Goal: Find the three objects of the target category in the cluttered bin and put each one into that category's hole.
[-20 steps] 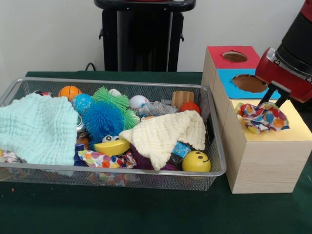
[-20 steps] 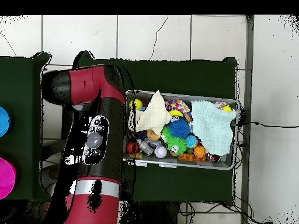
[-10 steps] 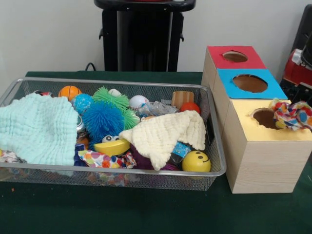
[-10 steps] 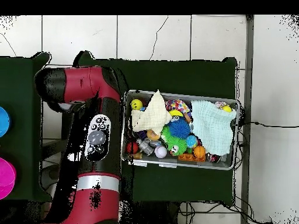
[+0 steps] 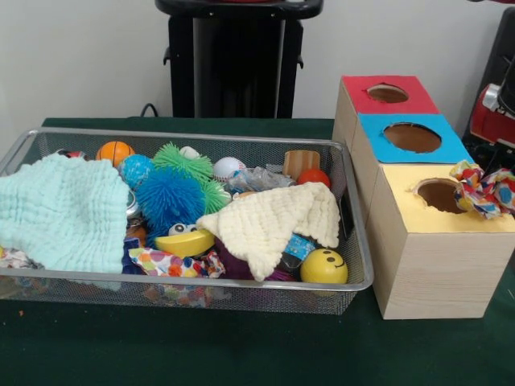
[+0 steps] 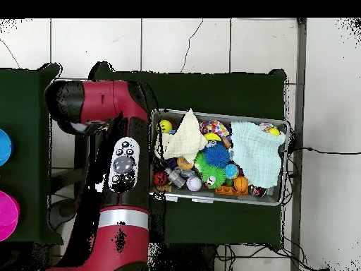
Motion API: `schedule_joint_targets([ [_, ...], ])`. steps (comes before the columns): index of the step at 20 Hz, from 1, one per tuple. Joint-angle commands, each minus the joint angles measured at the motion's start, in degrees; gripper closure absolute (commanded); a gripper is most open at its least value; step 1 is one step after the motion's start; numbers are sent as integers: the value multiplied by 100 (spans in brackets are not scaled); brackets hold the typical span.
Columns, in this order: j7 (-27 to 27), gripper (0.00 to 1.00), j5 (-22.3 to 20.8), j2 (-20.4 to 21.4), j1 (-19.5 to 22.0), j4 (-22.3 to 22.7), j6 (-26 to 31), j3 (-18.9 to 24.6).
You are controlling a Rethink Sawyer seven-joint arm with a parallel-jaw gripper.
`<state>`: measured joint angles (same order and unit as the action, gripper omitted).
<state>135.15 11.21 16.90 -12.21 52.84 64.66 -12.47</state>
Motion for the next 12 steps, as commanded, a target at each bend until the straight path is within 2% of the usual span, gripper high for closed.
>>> schedule_joint_targets([
  [1, 460, 100, -5, -269, 62, 991, 216, 494],
  [6, 430, 100, -144, -268, 58, 818, 436, 346],
  [12, 182, 100, -372, 1, 92, 843, 670, 137],
])
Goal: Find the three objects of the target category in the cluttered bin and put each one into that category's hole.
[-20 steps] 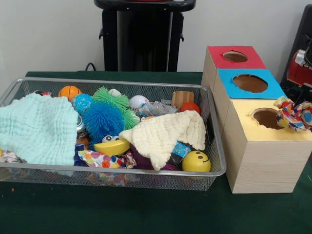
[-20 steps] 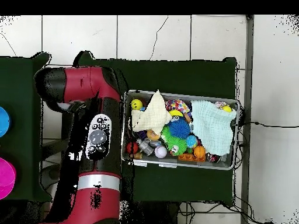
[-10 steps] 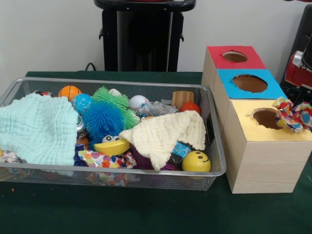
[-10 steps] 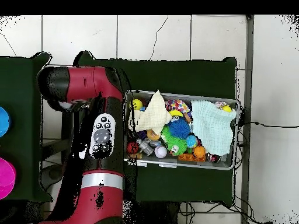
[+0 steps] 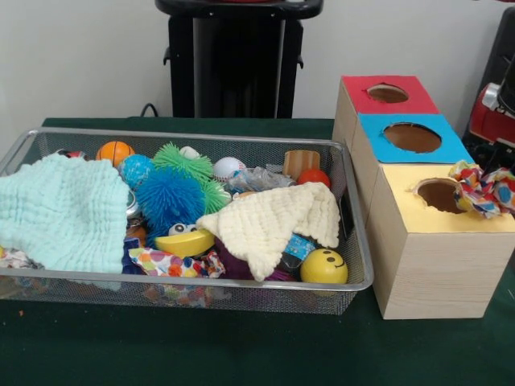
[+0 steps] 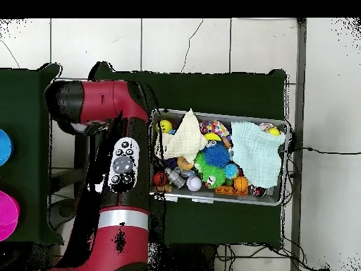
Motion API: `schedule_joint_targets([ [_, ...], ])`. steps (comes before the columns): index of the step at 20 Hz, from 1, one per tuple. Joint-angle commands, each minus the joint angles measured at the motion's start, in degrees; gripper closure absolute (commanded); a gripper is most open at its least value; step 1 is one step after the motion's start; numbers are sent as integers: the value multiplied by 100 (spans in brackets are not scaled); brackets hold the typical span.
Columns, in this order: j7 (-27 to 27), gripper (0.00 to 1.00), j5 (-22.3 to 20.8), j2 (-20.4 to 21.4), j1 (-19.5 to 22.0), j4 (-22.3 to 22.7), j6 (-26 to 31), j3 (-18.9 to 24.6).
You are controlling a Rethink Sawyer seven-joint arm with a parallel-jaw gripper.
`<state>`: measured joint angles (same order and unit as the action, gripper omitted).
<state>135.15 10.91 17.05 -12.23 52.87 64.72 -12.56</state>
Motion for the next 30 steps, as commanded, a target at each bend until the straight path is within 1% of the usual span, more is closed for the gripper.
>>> schedule_joint_targets([
  [1, 150, 100, -396, 30, 85, 833, 718, 88],
  [3, 101, 100, -490, 127, 73, 921, 702, 5],
  [7, 114, 100, -680, 111, 47, 848, 694, -123],
  [9, 147, 100, -751, 208, -9, 970, 639, -162],
  [13, 225, 100, -818, 147, -25, 964, 538, -137],
  [18, 393, 100, -833, -253, 72, 913, -93, -10],
  [22, 573, 100, -778, -581, 129, 922, -795, 142],
  [24, 673, 100, -695, -672, 139, 932, -956, 196],
  [30, 715, 100, -369, -787, 216, 930, -992, 397],
])
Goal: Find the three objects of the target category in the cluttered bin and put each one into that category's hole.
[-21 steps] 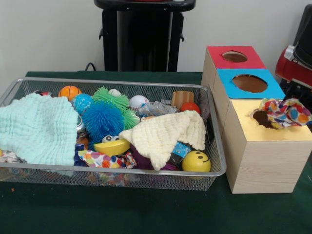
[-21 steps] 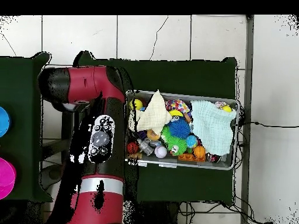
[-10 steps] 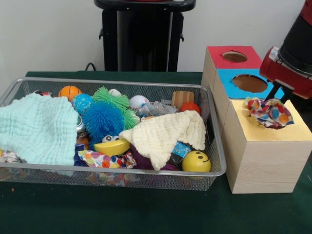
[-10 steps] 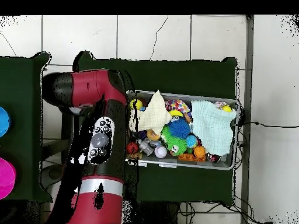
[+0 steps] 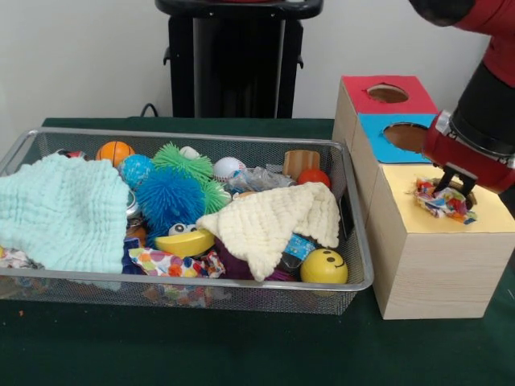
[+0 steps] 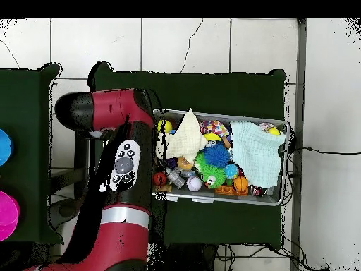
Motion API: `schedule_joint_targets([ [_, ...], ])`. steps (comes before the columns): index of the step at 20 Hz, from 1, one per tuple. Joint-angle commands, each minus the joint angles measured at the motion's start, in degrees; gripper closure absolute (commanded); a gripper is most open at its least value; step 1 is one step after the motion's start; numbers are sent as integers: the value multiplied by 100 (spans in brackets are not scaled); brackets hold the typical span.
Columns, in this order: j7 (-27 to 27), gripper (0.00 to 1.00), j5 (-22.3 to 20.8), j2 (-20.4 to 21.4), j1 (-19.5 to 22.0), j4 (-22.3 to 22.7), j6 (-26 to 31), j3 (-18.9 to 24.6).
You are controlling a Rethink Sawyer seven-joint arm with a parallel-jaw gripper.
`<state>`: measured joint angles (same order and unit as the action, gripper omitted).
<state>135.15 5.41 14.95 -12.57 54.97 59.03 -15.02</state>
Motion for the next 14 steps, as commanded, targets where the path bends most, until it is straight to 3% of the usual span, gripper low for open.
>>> schedule_joint_targets([
  [1, 691, 100, 237, -576, 267, 723, -385, 688],
  [4, 516, 100, 483, -589, 375, 771, -212, 947],
  [8, 48, 100, 1126, -570, 768, 1117, 150, 1688],
  [14, 85, 100, 870, -783, 818, 988, -332, 1618],
])
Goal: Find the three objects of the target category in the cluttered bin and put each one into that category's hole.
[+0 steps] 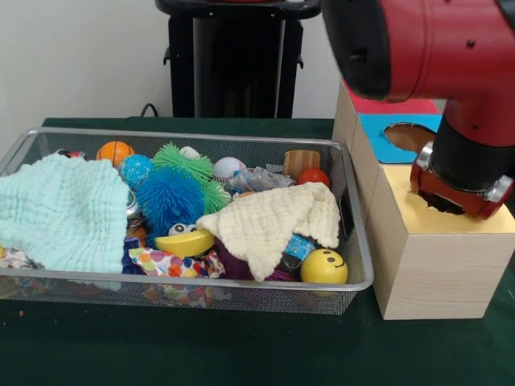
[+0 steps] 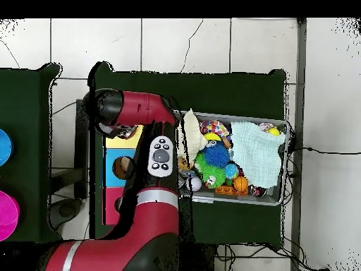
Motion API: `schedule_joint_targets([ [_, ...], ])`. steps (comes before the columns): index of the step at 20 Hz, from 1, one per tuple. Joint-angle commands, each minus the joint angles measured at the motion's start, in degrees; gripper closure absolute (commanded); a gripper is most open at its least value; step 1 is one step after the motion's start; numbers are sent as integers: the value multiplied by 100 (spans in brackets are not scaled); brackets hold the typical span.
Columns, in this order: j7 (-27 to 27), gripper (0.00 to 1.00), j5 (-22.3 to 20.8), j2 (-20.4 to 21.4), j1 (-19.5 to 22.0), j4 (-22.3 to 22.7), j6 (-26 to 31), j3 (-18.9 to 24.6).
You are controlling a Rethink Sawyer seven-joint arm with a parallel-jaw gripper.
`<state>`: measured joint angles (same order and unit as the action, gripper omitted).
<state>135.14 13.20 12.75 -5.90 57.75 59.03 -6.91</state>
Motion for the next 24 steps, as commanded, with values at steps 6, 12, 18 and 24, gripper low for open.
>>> schedule_joint_targets([
  [6, 364, 100, -424, -556, -79, 581, -980, 249],
  [12, 526, 100, -932, -144, -450, 450, -1362, -358],
  [18, 360, 100, -1119, 548, -624, 471, -930, -601],
  [24, 228, 100, -1170, 930, -616, 452, -454, -599],
])
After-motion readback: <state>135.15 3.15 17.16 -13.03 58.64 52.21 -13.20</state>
